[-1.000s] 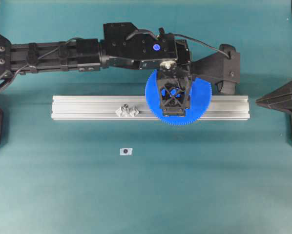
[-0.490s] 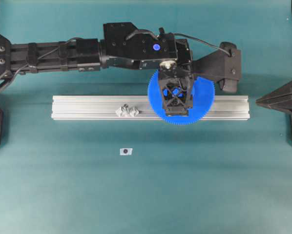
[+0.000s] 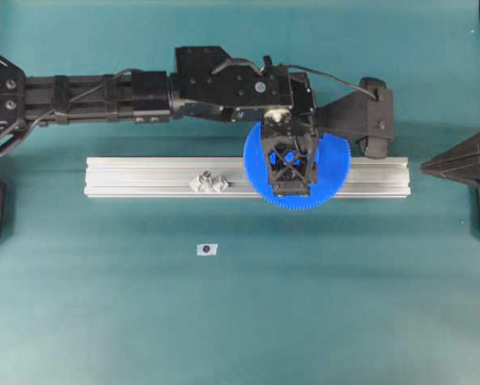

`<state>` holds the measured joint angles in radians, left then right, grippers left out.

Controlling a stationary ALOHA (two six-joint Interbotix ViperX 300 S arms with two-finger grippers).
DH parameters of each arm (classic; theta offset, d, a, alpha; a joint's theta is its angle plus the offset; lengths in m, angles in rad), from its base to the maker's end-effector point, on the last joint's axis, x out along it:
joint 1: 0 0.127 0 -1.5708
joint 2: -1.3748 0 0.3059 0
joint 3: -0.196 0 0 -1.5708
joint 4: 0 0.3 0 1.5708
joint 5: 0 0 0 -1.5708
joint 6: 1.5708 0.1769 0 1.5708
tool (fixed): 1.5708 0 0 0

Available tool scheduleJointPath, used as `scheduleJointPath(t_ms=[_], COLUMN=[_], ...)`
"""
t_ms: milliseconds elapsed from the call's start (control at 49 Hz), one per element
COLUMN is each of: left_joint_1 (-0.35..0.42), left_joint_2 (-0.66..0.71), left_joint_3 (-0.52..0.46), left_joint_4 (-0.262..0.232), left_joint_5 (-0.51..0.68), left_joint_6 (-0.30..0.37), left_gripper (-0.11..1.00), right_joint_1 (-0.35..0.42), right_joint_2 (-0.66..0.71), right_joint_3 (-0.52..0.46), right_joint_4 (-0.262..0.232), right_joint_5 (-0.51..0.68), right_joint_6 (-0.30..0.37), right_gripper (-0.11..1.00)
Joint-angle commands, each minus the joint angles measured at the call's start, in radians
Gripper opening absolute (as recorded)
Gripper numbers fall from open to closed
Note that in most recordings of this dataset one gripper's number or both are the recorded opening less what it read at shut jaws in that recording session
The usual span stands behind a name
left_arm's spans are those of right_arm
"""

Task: Insert the large gear onto the shaft.
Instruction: 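Push the gear hole onto the upper metal shaft with the left gripper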

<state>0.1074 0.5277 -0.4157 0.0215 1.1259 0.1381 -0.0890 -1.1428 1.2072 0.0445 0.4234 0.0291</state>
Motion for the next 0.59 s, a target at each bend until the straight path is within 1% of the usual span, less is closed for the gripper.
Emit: scheduleJointPath(t_ms=[0,225,572], left_joint_1=[-0.014,-0.026,-0.034], left_joint_2=[-0.023,-0.026,-0.038], left_joint_3=[-0.005,0.009,0.020], left_joint_4=[0.000,0.000,0.000], left_joint_5=[-0.018,-0.032,-0.020], left_joint_6=[-0.011,-0.043,-0.048], left_gripper=[0.76,0.76,0.76], right_joint_1=[-0.003,-0.003,-0.003], right_joint_2=[0.006,0.006,0.006], right_joint_3=[-0.009,-0.009,-0.006], right_joint_4=[0.003,0.003,0.003], right_joint_5=[-0.005,-0.005,-0.005], right_joint_6=[0.008,0.008,0.008], right_gripper=[0.01,0.01,0.01])
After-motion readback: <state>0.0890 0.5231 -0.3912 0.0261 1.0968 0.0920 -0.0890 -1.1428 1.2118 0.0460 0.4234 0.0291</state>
